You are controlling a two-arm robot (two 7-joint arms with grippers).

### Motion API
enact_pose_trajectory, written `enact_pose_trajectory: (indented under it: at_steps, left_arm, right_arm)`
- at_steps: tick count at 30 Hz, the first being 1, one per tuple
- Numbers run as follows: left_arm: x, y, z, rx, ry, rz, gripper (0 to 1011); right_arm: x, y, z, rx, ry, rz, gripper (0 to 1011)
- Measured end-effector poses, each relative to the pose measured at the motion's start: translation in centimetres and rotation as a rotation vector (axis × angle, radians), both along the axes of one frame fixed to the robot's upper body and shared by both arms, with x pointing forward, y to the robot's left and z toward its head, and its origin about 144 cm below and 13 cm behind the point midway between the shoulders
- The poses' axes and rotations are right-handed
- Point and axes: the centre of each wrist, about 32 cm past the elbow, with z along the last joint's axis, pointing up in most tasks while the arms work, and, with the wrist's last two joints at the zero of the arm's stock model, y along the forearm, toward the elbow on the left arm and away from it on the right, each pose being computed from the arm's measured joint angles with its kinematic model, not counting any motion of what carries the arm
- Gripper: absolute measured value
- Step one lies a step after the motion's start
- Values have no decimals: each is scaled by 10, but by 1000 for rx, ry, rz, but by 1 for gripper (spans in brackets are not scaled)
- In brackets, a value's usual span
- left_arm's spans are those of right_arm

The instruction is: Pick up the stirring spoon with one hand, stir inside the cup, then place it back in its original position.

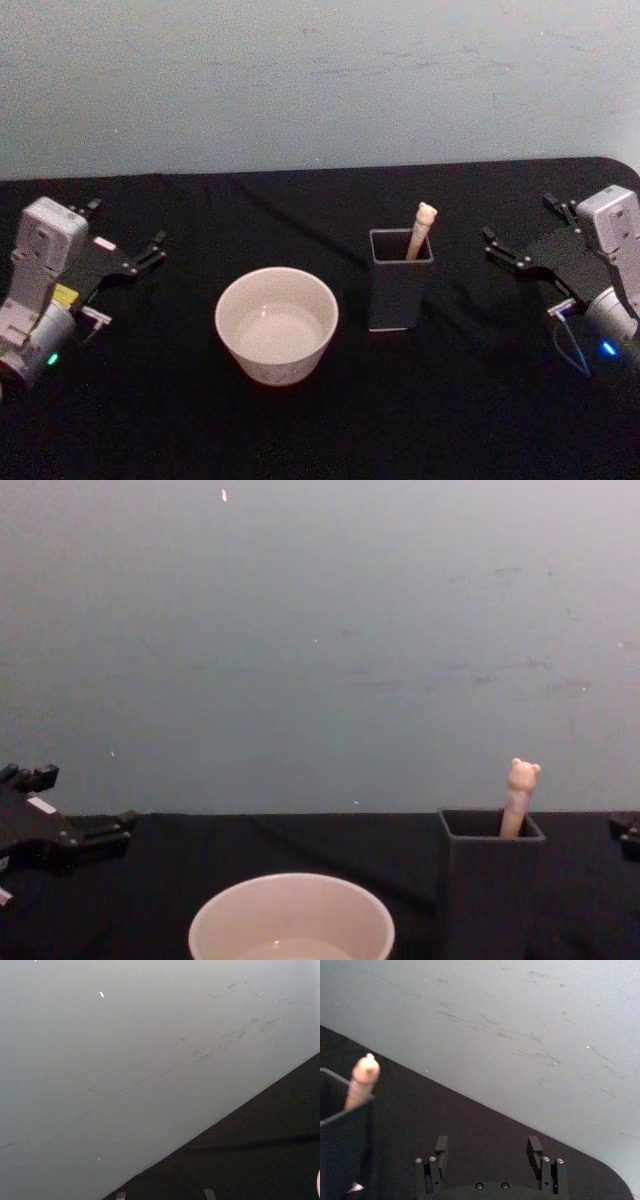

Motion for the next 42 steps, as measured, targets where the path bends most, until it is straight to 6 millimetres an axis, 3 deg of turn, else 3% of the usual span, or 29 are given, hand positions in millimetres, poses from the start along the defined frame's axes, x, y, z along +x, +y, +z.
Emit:
enact_pose_trajectory:
  at_steps: [19, 42]
  left_arm:
    - [0, 0, 0, 0, 0, 0, 1001]
    - [0, 0, 0, 0, 0, 0, 1001]
  right_arm:
    - [-17, 1, 32, 274, 147, 263, 1000]
    - [35, 38, 25, 331, 187, 338, 1002]
